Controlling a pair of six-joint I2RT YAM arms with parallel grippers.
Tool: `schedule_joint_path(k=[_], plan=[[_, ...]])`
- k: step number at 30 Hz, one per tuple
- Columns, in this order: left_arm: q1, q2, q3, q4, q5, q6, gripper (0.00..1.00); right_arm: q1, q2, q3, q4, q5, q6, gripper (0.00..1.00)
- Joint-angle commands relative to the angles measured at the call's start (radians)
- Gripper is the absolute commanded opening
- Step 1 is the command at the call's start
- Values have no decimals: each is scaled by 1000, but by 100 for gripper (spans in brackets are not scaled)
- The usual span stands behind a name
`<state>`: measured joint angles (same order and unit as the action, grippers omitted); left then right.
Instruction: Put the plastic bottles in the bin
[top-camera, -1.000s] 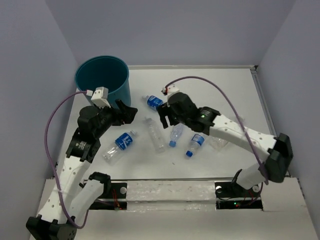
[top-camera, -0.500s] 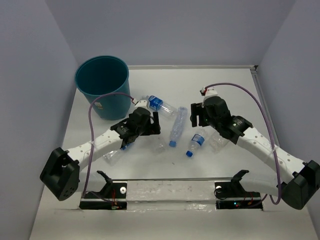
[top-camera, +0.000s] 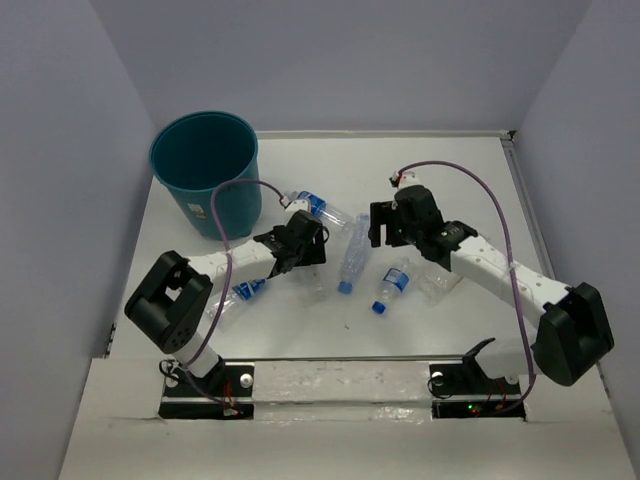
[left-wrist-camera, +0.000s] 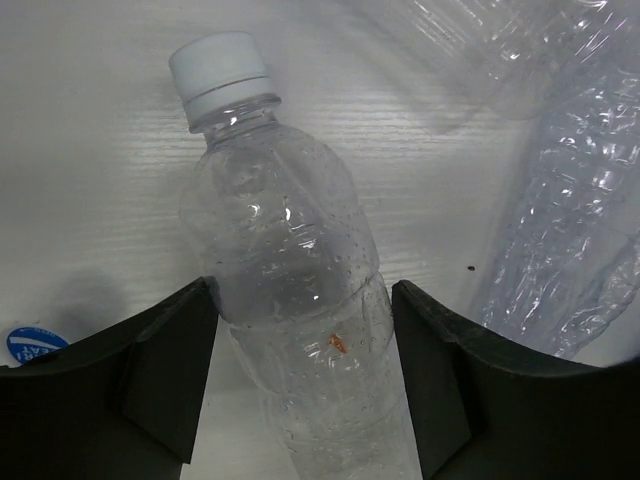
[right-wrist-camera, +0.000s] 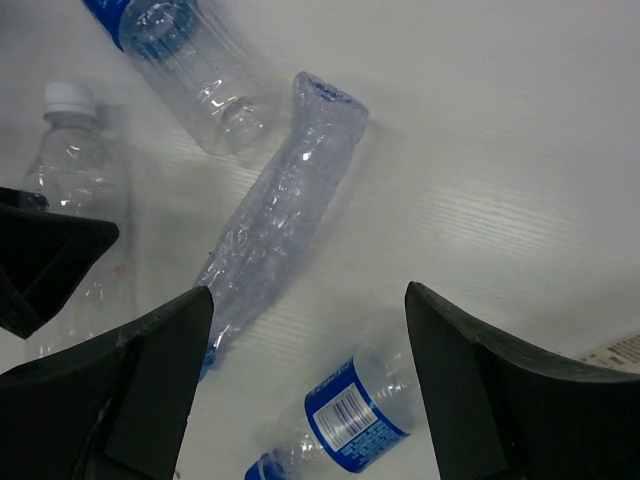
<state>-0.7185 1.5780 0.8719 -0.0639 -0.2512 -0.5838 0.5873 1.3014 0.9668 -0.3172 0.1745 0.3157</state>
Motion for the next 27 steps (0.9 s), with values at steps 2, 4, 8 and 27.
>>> schedule_joint_path(k=[2,4,8,27], plan=[[-6,-3,27,58,-3,6,57,-18,148,50,141,-32,62,82],[-6,-22,10,56,4,6,43,-40,185,55,162,-33,83,80],[-9,-73,-10,56,29,9,24,-69,274,73,216,-55,111,77],[-10,-458,390,-79,-195,239,17,-142,450,108,365,-190,212,66]])
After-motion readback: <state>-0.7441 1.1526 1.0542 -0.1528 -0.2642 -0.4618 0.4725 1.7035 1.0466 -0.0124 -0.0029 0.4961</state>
